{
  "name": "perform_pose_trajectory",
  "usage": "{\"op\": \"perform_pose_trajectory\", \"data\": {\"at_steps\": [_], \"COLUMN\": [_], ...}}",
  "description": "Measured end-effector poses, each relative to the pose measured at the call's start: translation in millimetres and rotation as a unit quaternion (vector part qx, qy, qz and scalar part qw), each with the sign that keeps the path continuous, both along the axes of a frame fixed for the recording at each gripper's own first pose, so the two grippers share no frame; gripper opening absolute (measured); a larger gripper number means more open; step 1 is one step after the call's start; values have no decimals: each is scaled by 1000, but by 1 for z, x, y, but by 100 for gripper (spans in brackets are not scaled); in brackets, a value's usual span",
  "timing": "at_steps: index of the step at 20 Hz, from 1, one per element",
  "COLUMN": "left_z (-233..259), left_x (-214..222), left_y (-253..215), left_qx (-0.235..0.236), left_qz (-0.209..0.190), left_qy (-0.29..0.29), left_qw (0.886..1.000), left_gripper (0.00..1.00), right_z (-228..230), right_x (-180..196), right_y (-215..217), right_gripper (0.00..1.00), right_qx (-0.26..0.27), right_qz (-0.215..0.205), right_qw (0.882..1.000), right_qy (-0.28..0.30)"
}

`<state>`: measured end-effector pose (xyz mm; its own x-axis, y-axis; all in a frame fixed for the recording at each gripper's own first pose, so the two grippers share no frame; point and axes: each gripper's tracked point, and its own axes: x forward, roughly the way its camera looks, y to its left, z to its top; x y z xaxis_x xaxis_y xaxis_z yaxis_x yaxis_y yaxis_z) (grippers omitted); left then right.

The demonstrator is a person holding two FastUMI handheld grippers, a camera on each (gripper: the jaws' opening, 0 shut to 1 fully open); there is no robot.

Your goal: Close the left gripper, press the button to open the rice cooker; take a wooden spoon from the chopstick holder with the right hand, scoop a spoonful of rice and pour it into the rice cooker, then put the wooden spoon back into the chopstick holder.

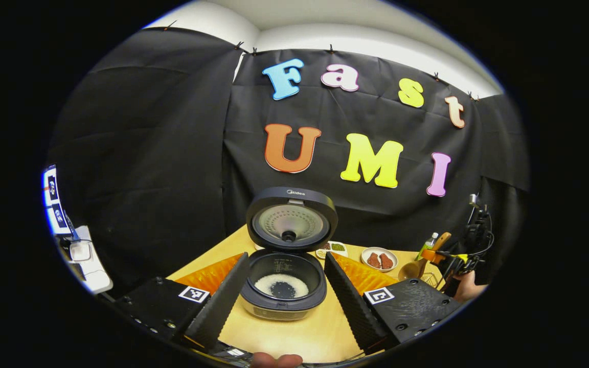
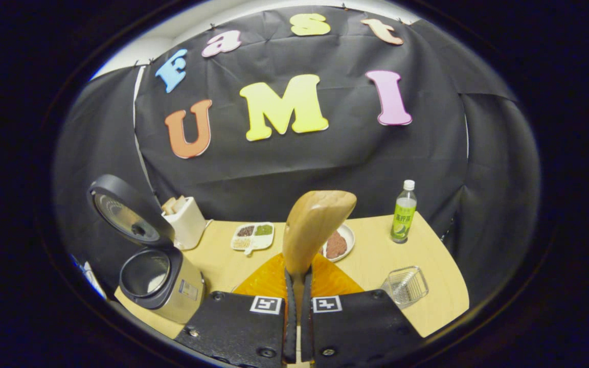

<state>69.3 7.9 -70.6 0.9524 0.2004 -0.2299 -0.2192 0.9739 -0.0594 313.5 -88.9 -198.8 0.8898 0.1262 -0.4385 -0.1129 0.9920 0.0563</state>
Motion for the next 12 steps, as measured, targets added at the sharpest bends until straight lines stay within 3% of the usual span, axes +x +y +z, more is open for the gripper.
{"op": "perform_pose_trajectory", "data": {"at_steps": [5, 12], "left_z": [2, -2], "left_x": [-4, -7], "left_y": [18, 39], "left_qx": [20, 24], "left_qz": [-2, 12], "left_qy": [-1, 12], "left_qw": [1000, 1000], "left_gripper": [95, 95], "right_z": [-52, -94], "right_x": [2, 2], "right_y": [10, 4], "right_gripper": [9, 9], "right_qx": [-87, -201], "right_qz": [-6, -12], "right_qw": [996, 980], "right_qy": [17, 7]}}
